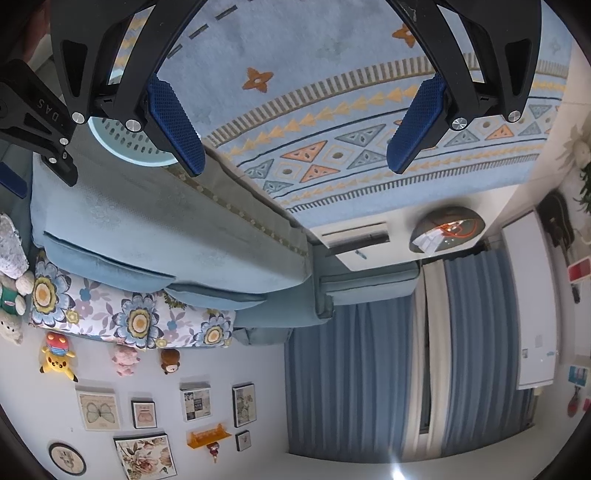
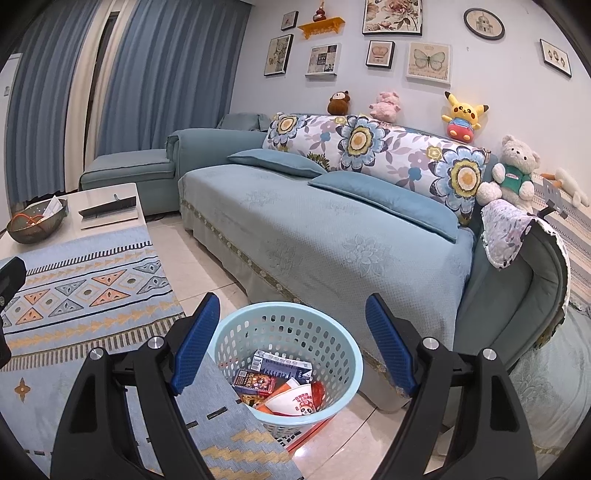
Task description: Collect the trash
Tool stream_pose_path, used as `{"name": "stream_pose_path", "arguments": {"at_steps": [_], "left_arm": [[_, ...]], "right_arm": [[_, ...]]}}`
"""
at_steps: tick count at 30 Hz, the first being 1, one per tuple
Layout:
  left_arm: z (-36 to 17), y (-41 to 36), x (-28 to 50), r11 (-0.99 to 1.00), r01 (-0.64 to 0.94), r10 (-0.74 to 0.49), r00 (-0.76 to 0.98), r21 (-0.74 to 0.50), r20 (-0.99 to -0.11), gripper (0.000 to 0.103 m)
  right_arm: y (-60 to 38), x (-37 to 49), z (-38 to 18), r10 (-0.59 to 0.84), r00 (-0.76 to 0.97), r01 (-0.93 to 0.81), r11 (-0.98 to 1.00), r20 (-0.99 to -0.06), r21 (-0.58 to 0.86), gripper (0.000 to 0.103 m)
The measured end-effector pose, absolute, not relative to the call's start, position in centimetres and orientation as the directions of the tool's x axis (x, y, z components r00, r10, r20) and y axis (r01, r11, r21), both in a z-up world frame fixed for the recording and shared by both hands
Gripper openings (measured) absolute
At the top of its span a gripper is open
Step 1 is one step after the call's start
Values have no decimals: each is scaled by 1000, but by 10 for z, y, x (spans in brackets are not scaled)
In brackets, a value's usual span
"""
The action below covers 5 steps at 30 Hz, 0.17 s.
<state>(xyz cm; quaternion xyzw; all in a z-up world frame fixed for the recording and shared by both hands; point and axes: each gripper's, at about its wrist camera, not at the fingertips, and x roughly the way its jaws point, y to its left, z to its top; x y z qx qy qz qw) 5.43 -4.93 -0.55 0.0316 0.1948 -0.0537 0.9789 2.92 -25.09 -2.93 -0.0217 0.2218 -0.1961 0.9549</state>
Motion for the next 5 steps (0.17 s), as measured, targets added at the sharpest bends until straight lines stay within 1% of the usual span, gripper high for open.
{"name": "stream_pose_path", "arguments": {"at_steps": [5], "left_arm": [[-3, -48, 54, 991, 131, -111, 916, 27, -385, 95]], "right_arm": [[-251, 29, -29, -385, 824, 366, 922, -415, -129, 77]]}}
